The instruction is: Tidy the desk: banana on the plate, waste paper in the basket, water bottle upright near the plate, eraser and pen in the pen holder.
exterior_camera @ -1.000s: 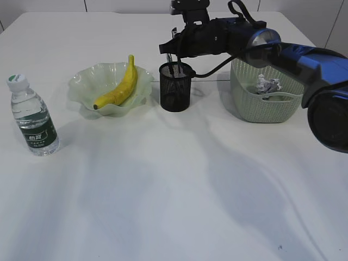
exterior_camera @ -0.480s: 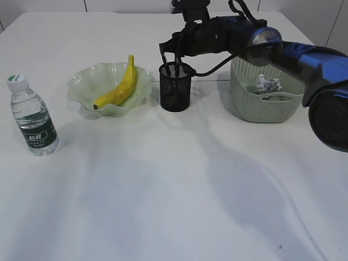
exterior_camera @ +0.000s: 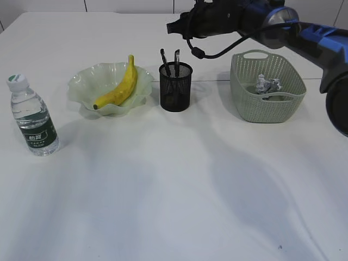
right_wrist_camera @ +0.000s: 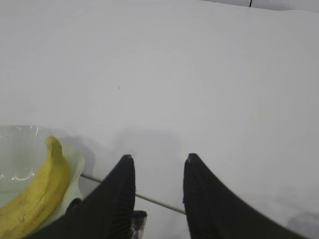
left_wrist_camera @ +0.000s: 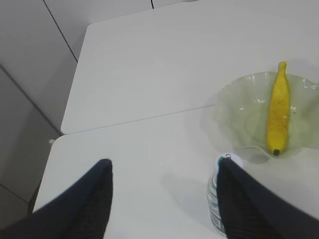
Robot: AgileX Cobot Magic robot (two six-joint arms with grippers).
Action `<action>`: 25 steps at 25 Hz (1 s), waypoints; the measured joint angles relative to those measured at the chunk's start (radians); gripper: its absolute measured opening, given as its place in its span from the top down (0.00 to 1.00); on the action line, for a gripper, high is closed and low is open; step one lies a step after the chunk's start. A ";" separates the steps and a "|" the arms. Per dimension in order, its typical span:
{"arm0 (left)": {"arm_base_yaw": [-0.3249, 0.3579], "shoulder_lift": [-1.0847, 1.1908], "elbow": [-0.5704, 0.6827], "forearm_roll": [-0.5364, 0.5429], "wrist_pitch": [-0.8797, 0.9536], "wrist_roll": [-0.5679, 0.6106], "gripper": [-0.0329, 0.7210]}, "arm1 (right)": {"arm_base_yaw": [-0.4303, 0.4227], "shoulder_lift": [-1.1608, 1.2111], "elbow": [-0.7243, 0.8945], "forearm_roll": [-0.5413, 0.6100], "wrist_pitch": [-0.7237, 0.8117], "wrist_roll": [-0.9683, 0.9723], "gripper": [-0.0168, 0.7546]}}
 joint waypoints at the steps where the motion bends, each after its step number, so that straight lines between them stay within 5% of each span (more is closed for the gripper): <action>1: 0.000 0.000 0.000 0.000 -0.002 0.000 0.34 | -0.002 -0.008 0.000 -0.002 0.002 0.000 0.65; 10: 0.000 0.000 0.000 0.000 -0.026 0.000 0.34 | -0.004 -0.077 0.000 -0.008 0.021 0.000 0.68; 25: 0.000 0.000 0.000 0.000 -0.125 0.000 0.34 | -0.010 -0.221 0.000 -0.060 0.111 0.000 0.99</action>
